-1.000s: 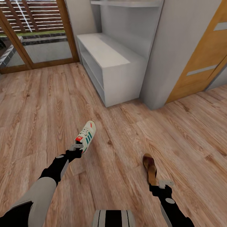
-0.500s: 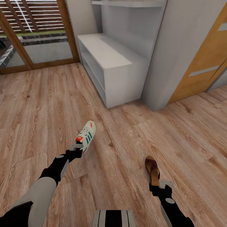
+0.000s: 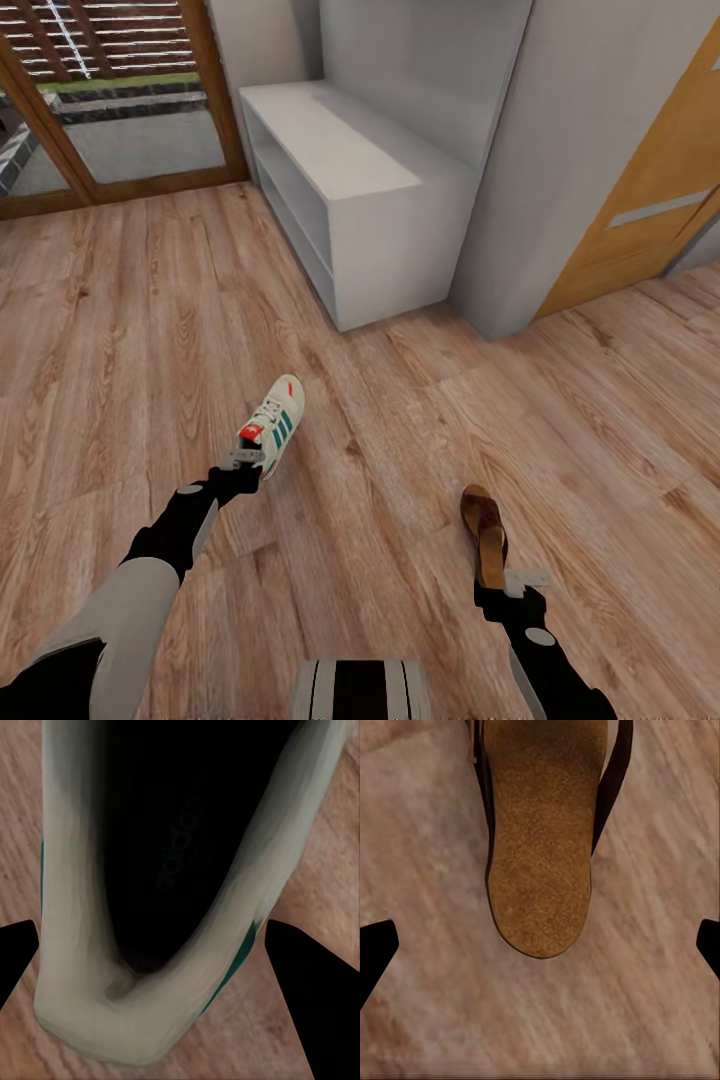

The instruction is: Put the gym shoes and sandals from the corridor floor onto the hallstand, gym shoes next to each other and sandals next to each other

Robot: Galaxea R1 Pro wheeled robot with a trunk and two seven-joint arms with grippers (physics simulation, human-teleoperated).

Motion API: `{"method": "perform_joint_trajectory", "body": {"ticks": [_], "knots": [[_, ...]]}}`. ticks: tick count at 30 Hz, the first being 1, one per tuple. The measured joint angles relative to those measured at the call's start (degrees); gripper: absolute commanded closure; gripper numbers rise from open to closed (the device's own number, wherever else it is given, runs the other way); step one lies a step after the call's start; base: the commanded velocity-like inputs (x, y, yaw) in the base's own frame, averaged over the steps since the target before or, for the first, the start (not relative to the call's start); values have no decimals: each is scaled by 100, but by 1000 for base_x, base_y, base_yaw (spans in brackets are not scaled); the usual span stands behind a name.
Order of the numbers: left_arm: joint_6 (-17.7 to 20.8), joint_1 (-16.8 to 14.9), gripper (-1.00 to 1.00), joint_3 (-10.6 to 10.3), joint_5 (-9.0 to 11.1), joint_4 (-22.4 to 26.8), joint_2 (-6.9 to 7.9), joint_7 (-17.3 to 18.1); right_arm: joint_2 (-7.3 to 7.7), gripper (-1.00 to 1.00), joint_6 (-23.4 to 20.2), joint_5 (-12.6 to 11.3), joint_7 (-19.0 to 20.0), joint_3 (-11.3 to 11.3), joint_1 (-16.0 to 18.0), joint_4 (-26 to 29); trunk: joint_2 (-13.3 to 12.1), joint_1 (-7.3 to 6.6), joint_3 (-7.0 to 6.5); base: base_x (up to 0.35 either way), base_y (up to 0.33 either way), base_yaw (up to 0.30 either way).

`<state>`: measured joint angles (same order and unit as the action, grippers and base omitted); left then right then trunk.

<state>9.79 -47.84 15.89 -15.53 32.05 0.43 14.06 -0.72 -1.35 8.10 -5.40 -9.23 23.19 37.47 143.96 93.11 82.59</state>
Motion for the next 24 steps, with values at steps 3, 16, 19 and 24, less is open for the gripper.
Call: {"method": "perform_joint_trajectory", "body": {"ticks": [3,16,19,24], "knots": [[4,5,100,-2,1,36,-1,0,0,-100,0,0,-1,-1,0,0,4,8,89,0,0,0],[4,21,100,-8,7,61,-6,1,0,-100,0,0,-3,-2,0,8,15,28,376,0,0,0],[0,22,100,-10,7,62,-9,-1,0,-100,0,0,-4,-2,0,12,15,28,387,0,0,0],[-2,23,100,-10,3,61,-11,-1,0,-100,0,0,-4,-3,0,85,19,36,458,0,0,0]]}}
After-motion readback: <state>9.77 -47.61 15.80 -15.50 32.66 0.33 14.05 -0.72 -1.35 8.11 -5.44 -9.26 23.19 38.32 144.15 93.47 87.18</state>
